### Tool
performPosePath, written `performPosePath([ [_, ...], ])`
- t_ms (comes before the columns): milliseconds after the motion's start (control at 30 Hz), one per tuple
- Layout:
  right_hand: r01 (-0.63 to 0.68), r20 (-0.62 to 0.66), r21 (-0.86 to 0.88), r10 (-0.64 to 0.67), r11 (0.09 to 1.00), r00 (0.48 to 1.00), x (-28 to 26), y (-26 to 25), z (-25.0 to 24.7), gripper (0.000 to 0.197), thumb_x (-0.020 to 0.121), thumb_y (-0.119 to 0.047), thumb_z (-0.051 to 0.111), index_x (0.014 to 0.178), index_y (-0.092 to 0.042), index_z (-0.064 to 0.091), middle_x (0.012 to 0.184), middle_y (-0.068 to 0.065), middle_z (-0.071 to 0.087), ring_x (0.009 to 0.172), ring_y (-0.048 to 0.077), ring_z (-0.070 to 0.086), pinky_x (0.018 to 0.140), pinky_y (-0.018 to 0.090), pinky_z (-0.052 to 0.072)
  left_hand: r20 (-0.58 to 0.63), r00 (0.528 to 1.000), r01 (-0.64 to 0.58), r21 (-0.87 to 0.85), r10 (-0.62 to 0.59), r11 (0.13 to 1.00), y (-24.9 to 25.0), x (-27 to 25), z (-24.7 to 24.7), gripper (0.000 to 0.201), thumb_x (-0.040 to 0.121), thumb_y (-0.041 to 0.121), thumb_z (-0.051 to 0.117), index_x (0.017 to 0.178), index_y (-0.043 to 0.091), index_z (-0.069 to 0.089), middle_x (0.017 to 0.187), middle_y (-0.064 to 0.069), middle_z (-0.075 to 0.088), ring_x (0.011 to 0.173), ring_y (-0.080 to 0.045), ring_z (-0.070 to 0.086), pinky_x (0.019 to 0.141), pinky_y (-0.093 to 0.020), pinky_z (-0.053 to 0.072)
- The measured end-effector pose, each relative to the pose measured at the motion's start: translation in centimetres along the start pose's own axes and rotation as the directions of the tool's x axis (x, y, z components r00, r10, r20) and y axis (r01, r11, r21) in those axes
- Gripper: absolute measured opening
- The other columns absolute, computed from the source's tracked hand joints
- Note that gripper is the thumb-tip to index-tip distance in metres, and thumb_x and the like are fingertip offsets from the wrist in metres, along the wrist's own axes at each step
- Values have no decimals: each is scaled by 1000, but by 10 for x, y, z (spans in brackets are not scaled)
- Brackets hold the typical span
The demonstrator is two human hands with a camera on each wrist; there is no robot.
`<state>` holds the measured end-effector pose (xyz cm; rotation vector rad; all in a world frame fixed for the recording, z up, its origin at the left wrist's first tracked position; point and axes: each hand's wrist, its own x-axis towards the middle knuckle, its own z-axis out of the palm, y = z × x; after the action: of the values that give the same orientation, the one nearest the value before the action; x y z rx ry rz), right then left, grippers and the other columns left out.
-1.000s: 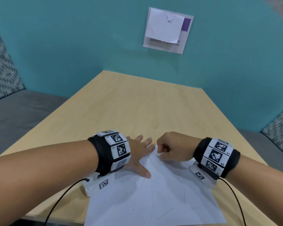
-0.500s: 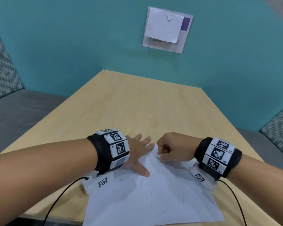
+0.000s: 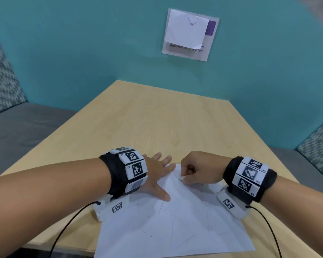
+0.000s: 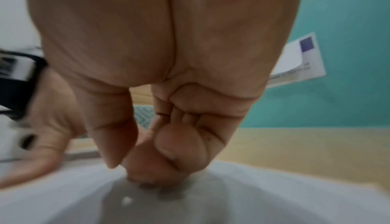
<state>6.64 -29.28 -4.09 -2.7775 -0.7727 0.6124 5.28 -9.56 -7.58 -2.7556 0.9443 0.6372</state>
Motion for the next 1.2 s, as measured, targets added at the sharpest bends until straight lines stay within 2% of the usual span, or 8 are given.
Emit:
performPosePath([
  [67, -22, -24, -4, 22, 1000, 999, 0, 5, -3, 10, 83, -24, 68, 85, -14, 67, 75, 2, 71, 55, 6, 53, 59, 25, 47, 4, 1000, 4, 4, -4, 1000, 1, 1, 0, 104, 88, 75, 47, 159, 24, -9, 167, 0, -18, 153, -29, -11, 119, -59, 13],
  [233, 96, 25, -27, -95, 995, 995, -7, -15, 14, 10, 85, -25, 67, 85, -15, 67, 70, -6, 62, 59, 6, 50, 61, 22, 45, 20, 1000, 23, -1, -23, 1000, -1, 1, -2, 106, 86, 78, 45, 159, 26, -13, 167, 1, -19, 153, -31, -14, 118, -63, 11],
  [300, 77, 2, -17, -77, 997, 997, -5, -11, 9, 11, 85, -24, 68, 87, -13, 68, 69, -2, 64, 56, 5, 49, 61, 24, 46, 2, 999, 49, 9, -49, 999, 2, 0, -2, 104, 88, 76, 44, 159, 24, -10, 167, 1, -18, 153, -31, -15, 118, -62, 10],
  [433, 52, 2, -42, -52, 998, 999, 0, -3, 4, 8, 85, -24, 67, 84, -17, 66, 65, -10, 60, 50, 0, 49, 57, 19, 42, -57, 997, 56, -35, -58, 998, 8, -13, 1, 98, 90, 74, 41, 160, 25, -7, 166, 3, -20, 152, -25, -19, 121, -58, 5],
  [667, 48, -26, -67, -49, 997, 998, 0, -12, 7, 10, 87, -25, 65, 89, -15, 67, 70, -11, 59, 58, 3, 49, 60, 19, 42, 54, 998, -7, -90, 12, 996, -2, -27, 12, 122, 75, 80, 60, 155, 34, -20, 163, 9, -27, 151, -20, -24, 120, -60, -2],
  [867, 240, 97, -18, -237, 971, 967, -16, -49, 32, 9, 85, -21, 64, 89, -13, 65, 80, 1, 66, 72, 17, 58, 67, 29, 49, 7, 999, -38, -113, 39, 993, 0, -24, 17, 118, 73, 77, 65, 157, 40, -8, 164, 4, -27, 150, -27, -25, 119, -64, -3],
  [1033, 117, -62, -123, -125, 986, 990, 0, -27, 12, 11, 84, -16, 61, 88, -7, 67, 81, 7, 68, 66, 16, 50, 62, 28, 43, 26, 1000, -15, -112, 18, 994, 2, -25, 15, 124, 73, 77, 65, 155, 38, -20, 163, 7, -27, 150, -24, -25, 119, -64, -4],
  [1200, 247, 63, -89, -242, 965, 968, -10, -46, 27, 6, 85, -17, 61, 87, -12, 64, 74, -4, 60, 63, 9, 48, 61, 21, 41, -3, 1000, -24, -133, 24, 991, 0, -24, 17, 120, 73, 75, 67, 156, 40, -13, 164, 5, -27, 150, -25, -24, 119, -63, -4],
])
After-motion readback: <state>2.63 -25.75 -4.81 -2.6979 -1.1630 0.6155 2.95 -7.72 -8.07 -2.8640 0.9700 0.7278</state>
